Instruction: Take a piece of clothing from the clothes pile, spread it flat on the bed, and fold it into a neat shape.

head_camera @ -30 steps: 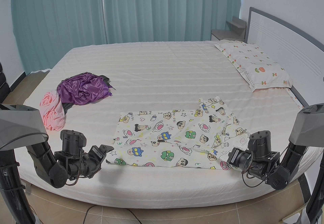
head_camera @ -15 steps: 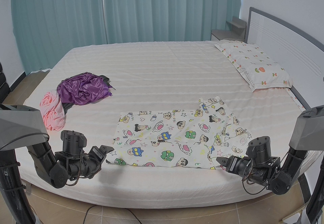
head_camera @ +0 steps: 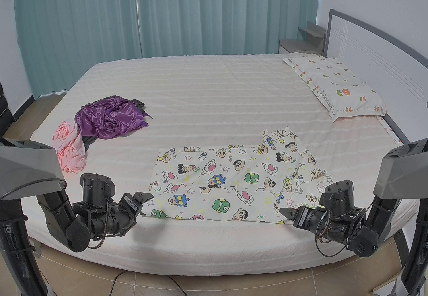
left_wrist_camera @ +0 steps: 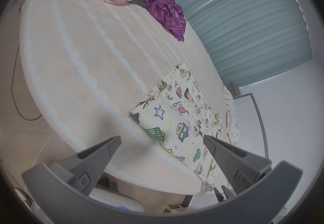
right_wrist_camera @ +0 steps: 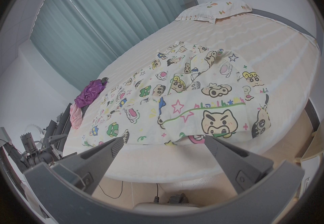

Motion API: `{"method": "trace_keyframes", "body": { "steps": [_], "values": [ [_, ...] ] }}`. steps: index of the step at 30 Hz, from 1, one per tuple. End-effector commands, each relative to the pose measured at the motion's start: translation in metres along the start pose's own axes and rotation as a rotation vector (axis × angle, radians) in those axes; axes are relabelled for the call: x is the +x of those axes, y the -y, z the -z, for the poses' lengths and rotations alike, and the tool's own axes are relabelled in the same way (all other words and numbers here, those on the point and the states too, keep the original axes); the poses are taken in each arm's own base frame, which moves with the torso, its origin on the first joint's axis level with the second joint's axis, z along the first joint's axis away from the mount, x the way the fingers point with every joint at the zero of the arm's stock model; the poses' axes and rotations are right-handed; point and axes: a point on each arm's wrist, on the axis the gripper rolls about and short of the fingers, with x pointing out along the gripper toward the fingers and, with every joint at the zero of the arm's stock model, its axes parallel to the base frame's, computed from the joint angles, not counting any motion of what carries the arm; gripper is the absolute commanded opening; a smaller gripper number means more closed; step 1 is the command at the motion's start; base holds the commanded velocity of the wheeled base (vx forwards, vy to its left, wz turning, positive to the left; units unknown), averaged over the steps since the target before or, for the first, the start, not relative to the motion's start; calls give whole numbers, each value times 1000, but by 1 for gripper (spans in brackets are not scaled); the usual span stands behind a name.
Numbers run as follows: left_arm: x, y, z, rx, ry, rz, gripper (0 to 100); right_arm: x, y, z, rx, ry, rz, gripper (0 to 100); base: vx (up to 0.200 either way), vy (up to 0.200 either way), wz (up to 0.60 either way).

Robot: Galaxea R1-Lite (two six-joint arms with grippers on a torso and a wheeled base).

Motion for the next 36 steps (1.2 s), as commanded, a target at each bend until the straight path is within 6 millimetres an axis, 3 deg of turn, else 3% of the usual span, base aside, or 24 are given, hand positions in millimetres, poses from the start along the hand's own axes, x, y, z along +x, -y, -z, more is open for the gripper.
{"method": "trace_keyframes", "body": {
  "steps": [1, 8, 16, 25, 36],
  "values": [
    [2, -3, 2, 0, -7, -11, 100, 16, 17, 6, 16, -25, 60, 100, 0, 0, 0],
    [1, -4, 2, 0, -9, -15, 100, 13, 25, 3, -5, -15, 90, 100, 0, 0, 0],
    [1, -4, 2, 1, -8, -17, 100, -10, 27, -3, -21, -1, 96, 100, 0, 0, 0],
    [1, -5, 4, 7, -8, -14, 100, -5, 45, -8, -30, -2, 143, 100, 0, 0, 0],
    [2, -7, 6, 10, -6, -10, 100, 5, 46, -13, -19, -2, 117, 100, 0, 0, 0]
  ]
}}
